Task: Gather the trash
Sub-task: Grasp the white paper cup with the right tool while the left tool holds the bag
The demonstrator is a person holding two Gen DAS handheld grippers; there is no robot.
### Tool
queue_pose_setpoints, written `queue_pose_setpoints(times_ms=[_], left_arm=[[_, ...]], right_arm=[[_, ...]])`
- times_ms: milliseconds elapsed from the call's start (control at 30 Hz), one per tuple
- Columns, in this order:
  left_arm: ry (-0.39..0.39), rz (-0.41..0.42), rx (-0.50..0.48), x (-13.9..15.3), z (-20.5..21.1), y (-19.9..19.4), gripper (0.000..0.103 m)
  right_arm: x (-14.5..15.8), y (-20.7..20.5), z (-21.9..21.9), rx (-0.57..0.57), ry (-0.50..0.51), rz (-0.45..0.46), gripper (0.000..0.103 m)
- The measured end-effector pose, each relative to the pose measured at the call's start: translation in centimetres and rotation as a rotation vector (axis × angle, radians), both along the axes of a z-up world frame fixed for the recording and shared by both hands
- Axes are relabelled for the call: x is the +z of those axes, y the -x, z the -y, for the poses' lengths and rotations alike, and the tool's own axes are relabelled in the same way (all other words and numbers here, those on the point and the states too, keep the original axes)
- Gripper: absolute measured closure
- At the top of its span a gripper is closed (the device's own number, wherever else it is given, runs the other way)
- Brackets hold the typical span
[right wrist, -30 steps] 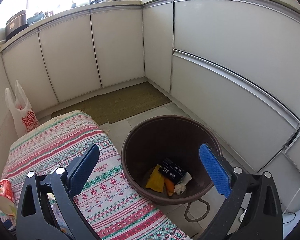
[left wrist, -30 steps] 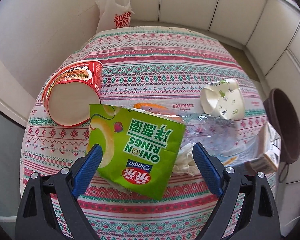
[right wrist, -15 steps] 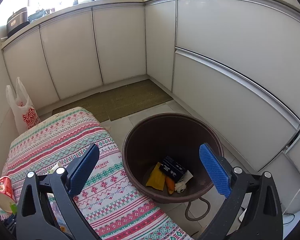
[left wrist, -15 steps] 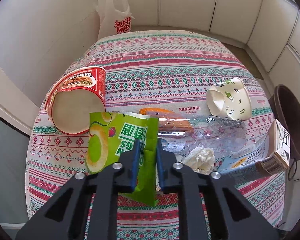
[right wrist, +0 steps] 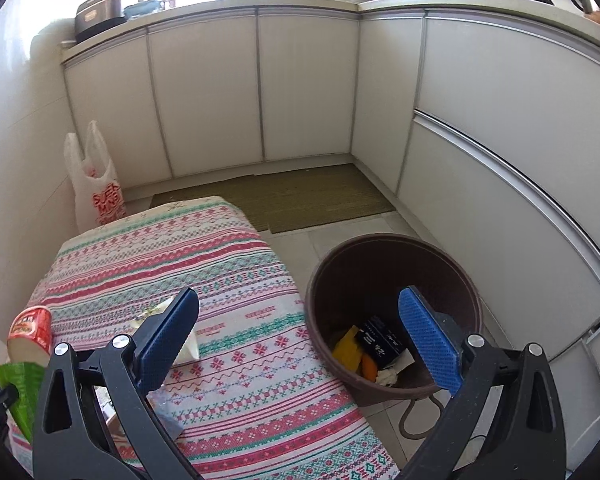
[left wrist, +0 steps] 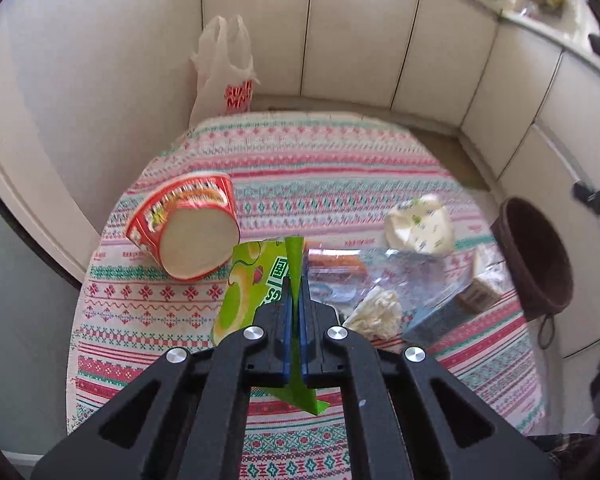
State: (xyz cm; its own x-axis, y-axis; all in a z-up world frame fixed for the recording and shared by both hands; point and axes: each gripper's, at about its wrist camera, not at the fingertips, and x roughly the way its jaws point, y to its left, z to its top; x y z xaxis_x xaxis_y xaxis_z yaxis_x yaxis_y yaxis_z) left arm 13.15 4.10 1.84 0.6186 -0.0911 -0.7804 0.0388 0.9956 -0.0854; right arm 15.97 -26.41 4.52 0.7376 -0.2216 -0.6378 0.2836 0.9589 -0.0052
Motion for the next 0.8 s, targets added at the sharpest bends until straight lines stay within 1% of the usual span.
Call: queue_pose_setpoints(times_ms=[67,133,200,233,333,400,467,567,633,767,800], left_arm=[[0.040,0.052,0.001,1.7,-0.6,0.9,0.101],[0.066,0.110,-0.002,3.2,-1.2,1.6,0.101],[0.081,0.152,-0.009,3.9,-1.3,2.0,0.101],[0.091,0.165,-0.015,4.2,-1.5,2.1,0.101],[0.133,0.174,-0.027,4.1,-2.0,1.6,0.101],[0.179,0.170,-0.028,4.1,-2.4,1.0,0.101],[0.207,0.179,-0.038,4.5,-2.6,0.6,0.101],[0.224,0.196,-0.064,4.9,-2.4,0.1,0.101],[0.240,0.196,-0.079,4.9,-2.3,-0.2,0.101],[0.247,0.186,-0.101,4.5,-1.9,-0.7,0.101],[0.247,0.183,-0.104,4.4,-1.7,-0.8,0.101]], right_arm=[[0.1,-1.1,-1.3,0.059,-0.007,-0.027,0.007],[-0.2,-2.8,-2.7,0.118,-0.025,-0.086,0.007],[-0.7,-4.4,-4.0,0.172,-0.050,-0.137,0.007],[-1.1,-5.2,-4.6,0.196,-0.052,-0.167,0.007],[-2.9,-8.7,-6.6,0.294,-0.056,-0.299,0.007],[-4.2,-10.3,-7.3,0.334,-0.086,-0.367,0.007],[-5.5,-11.5,-7.2,0.350,-0.134,-0.406,0.011],[-7.8,-12.8,-6.5,0.338,-0.188,-0.444,0.019],[-9.1,-13.6,-5.8,0.329,-0.242,-0.467,0.028],[-11.7,-14.9,-5.2,0.338,-0.325,-0.498,0.029],[-12.1,-15.1,-5.1,0.343,-0.339,-0.508,0.031]])
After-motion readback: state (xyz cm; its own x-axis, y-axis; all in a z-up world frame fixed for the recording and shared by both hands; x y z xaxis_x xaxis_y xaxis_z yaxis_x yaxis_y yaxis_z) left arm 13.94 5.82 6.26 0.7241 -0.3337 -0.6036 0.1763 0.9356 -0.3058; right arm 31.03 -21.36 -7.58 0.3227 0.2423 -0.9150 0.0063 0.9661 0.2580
